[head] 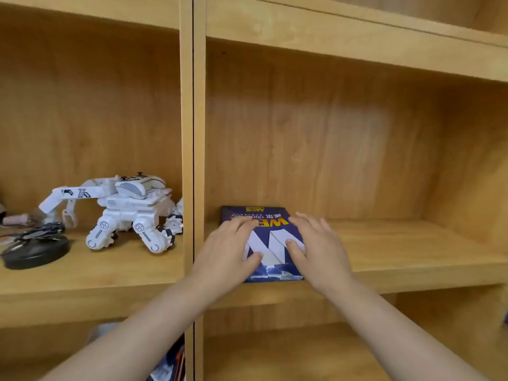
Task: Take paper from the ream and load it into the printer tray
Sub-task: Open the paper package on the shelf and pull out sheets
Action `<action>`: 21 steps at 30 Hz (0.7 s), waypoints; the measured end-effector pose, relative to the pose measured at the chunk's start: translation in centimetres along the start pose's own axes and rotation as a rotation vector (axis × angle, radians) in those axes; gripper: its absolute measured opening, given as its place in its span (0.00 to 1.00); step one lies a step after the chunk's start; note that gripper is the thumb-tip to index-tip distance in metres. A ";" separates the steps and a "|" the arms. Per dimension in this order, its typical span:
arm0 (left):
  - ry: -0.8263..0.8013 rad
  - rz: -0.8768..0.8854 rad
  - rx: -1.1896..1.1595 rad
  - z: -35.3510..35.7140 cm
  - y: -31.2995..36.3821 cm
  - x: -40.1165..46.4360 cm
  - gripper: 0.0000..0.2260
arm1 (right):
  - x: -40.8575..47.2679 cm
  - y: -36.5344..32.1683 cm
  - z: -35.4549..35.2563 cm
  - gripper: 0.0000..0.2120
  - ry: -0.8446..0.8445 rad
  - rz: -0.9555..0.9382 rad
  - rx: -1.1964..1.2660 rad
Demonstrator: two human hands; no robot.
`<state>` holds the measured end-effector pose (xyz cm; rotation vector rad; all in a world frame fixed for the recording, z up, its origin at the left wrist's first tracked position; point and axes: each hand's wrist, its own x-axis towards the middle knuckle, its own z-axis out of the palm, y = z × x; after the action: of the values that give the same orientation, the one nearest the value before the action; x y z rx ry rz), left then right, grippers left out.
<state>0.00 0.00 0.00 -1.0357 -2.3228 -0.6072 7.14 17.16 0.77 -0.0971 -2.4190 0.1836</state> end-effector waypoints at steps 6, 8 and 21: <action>-0.049 -0.121 0.065 2.9 0.2 0.0 0.28 | 0.5 1.4 2.5 0.20 -0.118 -0.045 0.131; -0.031 -0.164 0.088 3.4 0.2 0.4 0.28 | 1.0 1.9 3.2 0.19 -0.139 -0.068 0.159; 0.000 -0.283 0.185 6.6 0.4 -0.4 0.31 | 3.3 3.6 5.9 0.22 -0.383 -0.183 0.191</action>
<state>-1.29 3.81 -5.20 -0.6286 -2.4917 -0.4840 0.86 20.51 -2.04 0.2686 -2.7562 0.3771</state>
